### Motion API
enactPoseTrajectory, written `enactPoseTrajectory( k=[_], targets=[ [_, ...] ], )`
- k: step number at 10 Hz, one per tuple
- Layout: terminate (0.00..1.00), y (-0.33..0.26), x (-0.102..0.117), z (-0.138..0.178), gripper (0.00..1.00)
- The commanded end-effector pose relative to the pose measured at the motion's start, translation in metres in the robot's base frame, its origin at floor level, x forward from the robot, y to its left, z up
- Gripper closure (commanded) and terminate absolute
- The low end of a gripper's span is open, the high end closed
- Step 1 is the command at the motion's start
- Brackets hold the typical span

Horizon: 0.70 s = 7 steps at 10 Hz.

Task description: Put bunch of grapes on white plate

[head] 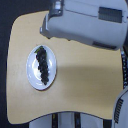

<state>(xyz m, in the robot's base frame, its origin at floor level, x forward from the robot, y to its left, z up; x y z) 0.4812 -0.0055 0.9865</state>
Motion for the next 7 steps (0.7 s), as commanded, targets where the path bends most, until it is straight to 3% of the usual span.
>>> enactPoseTrajectory(
  k=[1,7],
  targets=[
    [0.0,-0.141,-0.003,0.006,0.0],
    [0.0,-0.242,0.009,0.008,0.0]
  ],
)
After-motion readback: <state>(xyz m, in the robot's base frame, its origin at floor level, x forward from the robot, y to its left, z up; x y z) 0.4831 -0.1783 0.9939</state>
